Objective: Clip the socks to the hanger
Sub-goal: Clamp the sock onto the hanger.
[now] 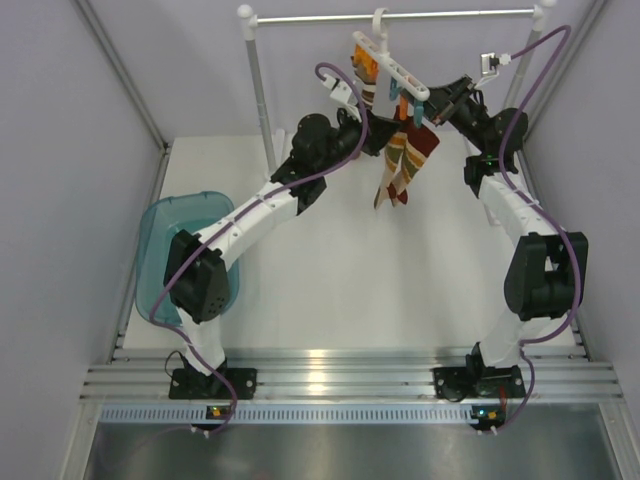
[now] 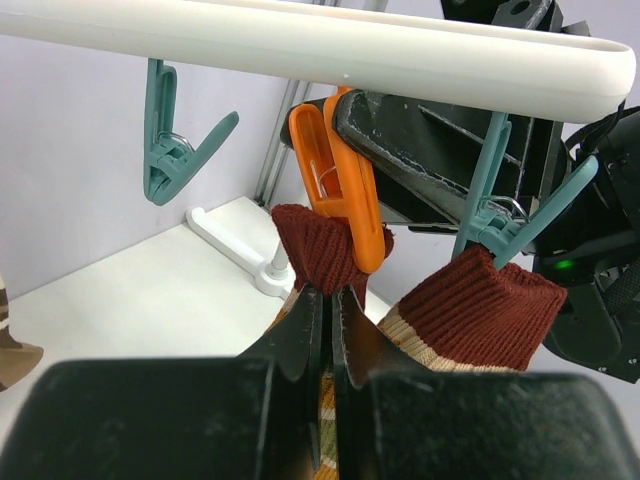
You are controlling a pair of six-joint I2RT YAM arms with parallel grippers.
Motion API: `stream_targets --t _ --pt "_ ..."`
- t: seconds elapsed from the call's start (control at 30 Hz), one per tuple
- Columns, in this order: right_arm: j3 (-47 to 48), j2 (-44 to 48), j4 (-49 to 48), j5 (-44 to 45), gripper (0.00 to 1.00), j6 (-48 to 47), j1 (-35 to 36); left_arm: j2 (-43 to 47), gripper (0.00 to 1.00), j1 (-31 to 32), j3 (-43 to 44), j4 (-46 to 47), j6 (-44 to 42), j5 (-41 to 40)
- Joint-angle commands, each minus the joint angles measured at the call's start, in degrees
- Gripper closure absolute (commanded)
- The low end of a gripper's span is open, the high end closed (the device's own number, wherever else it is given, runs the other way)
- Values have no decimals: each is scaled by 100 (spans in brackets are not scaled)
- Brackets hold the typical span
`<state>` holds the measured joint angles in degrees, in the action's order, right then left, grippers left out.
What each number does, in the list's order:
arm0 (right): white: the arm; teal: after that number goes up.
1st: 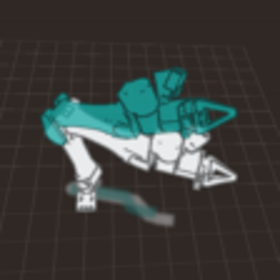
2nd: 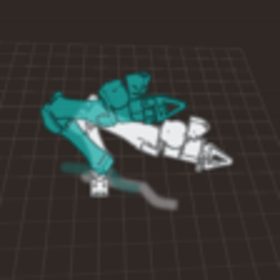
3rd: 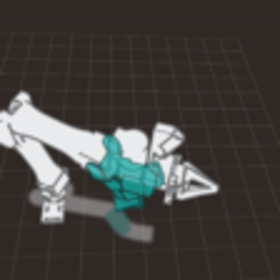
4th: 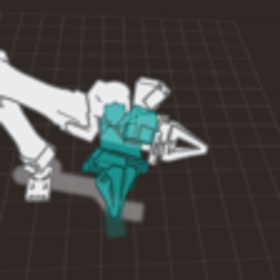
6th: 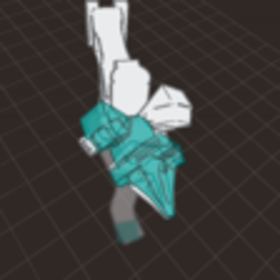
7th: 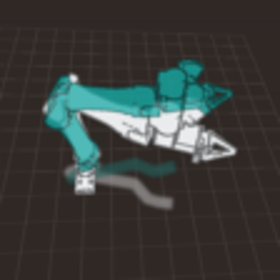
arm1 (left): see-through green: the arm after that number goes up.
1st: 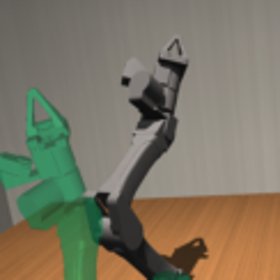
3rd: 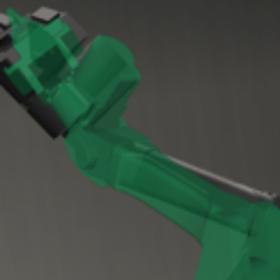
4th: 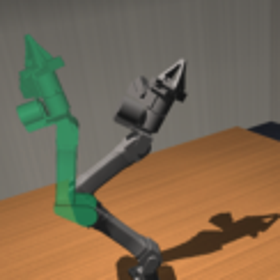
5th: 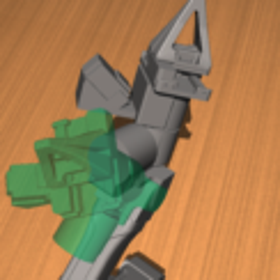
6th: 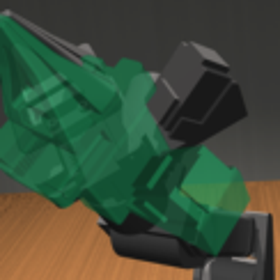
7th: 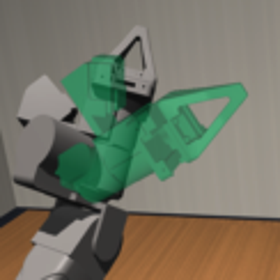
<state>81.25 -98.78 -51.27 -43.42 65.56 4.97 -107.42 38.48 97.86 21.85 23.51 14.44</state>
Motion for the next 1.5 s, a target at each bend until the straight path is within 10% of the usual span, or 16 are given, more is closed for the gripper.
stream_targets --t 0.0,0.9,1.1,1.47 --pt "31 26 -182 -140 100 -114 -5 45 100 -7 374 549 145 147" --pt "145 -106 -375 -422 49 124 -137 -192 100 2 523 540 57 68" --pt "110 -71 -226 -431 41 80 -295 -183 62 -24 409 514 40 -29" --pt "-74 227 617 -439 26 -640 -1068 448 36 -288 -487 242 -259 -134"
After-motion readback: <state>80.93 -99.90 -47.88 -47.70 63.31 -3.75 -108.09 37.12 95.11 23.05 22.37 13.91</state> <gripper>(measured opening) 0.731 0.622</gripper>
